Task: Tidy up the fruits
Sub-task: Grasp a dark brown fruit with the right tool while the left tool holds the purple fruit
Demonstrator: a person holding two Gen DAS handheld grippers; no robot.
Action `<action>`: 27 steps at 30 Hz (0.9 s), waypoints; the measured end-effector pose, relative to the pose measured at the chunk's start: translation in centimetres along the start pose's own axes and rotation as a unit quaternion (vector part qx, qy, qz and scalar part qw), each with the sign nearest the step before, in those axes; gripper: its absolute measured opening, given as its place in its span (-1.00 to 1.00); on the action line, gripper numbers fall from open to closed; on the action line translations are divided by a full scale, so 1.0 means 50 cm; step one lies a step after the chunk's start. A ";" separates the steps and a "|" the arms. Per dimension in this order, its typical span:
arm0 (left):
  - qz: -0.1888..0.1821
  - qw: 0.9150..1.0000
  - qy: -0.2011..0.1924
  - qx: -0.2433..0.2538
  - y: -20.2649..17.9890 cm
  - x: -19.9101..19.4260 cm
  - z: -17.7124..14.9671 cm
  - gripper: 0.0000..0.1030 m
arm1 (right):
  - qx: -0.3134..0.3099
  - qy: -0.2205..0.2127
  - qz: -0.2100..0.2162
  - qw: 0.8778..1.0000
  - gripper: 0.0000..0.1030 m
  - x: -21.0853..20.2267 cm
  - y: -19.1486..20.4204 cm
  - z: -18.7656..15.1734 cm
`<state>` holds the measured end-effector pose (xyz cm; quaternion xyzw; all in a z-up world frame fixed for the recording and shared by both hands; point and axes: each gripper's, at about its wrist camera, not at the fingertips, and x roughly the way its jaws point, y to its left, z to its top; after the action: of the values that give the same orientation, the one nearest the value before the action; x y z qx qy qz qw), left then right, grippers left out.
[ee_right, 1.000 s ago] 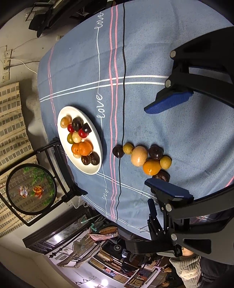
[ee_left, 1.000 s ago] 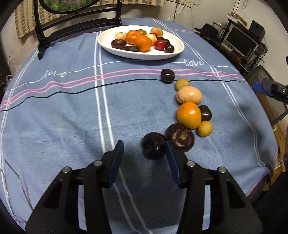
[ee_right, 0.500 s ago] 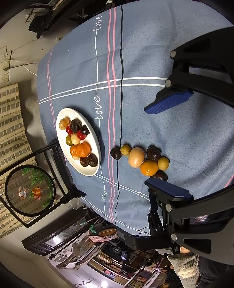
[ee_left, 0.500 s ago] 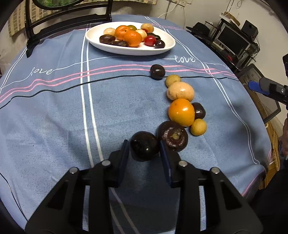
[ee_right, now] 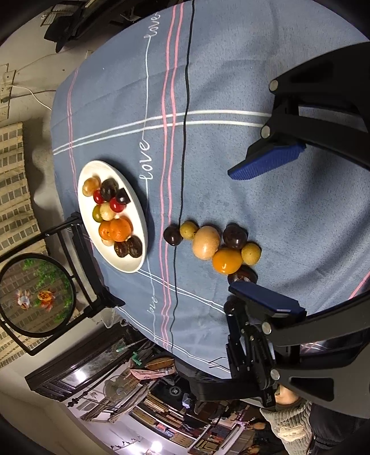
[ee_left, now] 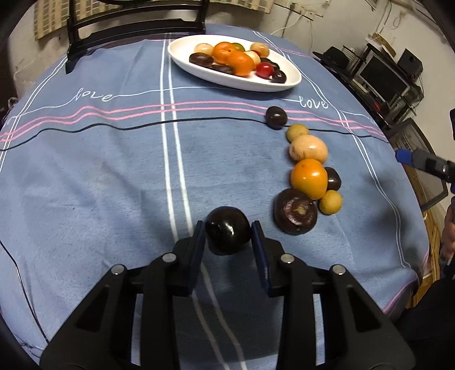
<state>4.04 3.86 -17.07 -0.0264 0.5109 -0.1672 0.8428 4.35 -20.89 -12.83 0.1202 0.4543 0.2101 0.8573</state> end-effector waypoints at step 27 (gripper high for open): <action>0.042 0.998 -0.024 -0.044 0.037 -0.080 -0.037 -0.37 | -0.098 0.082 -0.001 0.992 -0.31 0.176 0.041 -0.007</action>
<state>1.20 7.06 -14.94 -0.0463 0.4985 -0.1082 0.8589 7.92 -14.92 -18.63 0.0176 0.4999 0.2621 0.8253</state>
